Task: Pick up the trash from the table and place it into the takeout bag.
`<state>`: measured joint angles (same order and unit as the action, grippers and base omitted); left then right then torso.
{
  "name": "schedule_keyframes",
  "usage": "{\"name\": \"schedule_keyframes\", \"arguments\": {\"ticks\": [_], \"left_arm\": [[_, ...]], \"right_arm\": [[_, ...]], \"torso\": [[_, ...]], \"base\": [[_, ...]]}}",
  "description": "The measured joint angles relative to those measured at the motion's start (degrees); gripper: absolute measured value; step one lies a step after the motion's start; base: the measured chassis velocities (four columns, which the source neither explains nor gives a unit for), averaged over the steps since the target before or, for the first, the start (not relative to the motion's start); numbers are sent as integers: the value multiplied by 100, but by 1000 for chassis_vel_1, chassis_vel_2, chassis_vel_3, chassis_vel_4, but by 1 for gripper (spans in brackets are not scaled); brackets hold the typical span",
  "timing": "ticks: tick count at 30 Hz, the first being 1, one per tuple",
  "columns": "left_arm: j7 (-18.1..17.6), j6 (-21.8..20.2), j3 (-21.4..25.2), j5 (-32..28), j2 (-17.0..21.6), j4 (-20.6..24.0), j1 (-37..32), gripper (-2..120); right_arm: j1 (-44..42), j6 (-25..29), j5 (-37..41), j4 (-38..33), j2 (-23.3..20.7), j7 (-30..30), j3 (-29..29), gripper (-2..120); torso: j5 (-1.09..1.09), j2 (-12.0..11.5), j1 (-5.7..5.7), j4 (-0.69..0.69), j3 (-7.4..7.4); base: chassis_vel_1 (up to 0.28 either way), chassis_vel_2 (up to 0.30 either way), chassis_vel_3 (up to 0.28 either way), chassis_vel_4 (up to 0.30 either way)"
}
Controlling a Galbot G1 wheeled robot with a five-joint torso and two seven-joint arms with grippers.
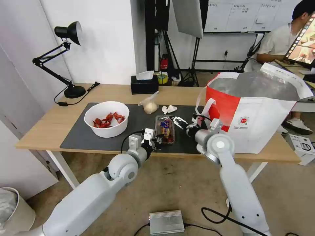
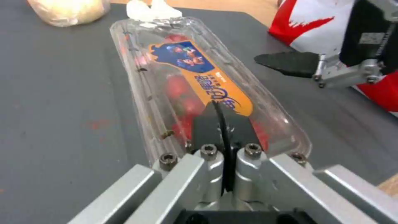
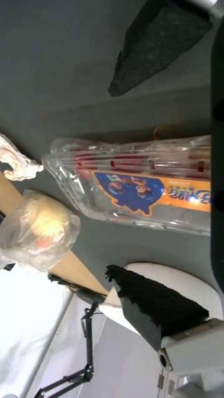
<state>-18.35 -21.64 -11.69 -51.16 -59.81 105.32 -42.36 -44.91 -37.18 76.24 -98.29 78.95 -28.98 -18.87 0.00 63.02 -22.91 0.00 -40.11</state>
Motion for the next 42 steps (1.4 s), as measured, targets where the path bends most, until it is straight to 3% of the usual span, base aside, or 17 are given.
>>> {"name": "schedule_keyframes", "arguments": {"ticks": [18,42], "left_arm": [[5,9,37,-1,-29,37,-55,0],[5,17,70,-6,-31,54,-82,0]], "right_arm": [[638,-298,0,606,290,-532,255,100],[727,-413,-12,818,418,-747,303,100]], "torso": [[0,0,-1,1,0],[0,1,0,0,0]], "base": [[0,0,0,0],[0,0,0,0]]}}
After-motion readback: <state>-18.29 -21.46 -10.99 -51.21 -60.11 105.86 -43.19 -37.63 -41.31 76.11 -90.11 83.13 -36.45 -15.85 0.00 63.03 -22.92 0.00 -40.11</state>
